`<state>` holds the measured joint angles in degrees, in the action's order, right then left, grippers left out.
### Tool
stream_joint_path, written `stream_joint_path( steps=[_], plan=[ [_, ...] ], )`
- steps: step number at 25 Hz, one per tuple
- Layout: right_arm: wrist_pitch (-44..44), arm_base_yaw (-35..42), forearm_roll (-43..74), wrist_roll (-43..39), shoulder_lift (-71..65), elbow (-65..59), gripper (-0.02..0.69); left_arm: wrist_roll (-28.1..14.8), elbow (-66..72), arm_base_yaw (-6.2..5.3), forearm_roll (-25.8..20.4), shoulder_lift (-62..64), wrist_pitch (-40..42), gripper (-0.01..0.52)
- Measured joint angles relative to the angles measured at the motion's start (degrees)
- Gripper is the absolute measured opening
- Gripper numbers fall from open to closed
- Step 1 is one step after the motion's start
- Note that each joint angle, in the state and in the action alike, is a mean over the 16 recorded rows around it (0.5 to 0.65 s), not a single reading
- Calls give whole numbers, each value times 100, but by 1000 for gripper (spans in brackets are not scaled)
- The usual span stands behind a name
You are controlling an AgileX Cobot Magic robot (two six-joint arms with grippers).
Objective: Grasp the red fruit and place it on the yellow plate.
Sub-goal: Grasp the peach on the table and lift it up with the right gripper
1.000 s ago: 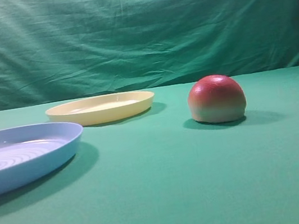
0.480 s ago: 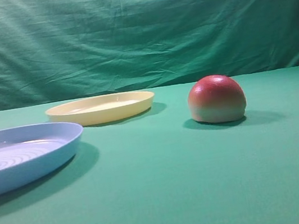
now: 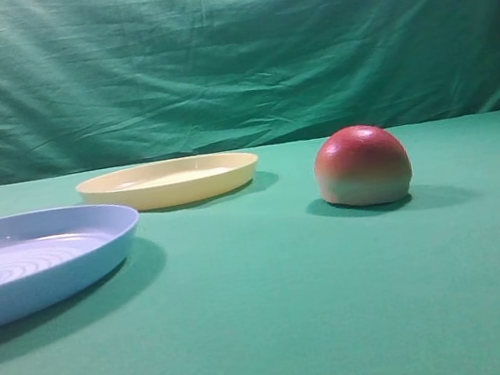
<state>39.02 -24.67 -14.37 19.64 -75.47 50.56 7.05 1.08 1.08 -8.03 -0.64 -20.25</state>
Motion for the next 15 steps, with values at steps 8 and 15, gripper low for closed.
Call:
stream_joint_path(
  steps=[8, 15],
  plan=[
    [-23, -508, 716, -318, -1148, 769, 82, 0, 0, 0, 0, 0, 0, 157],
    [-219, -685, 933, -344, -1721, 974, 353, 0, 0, 0, 0, 0, 0, 157]
  ],
)
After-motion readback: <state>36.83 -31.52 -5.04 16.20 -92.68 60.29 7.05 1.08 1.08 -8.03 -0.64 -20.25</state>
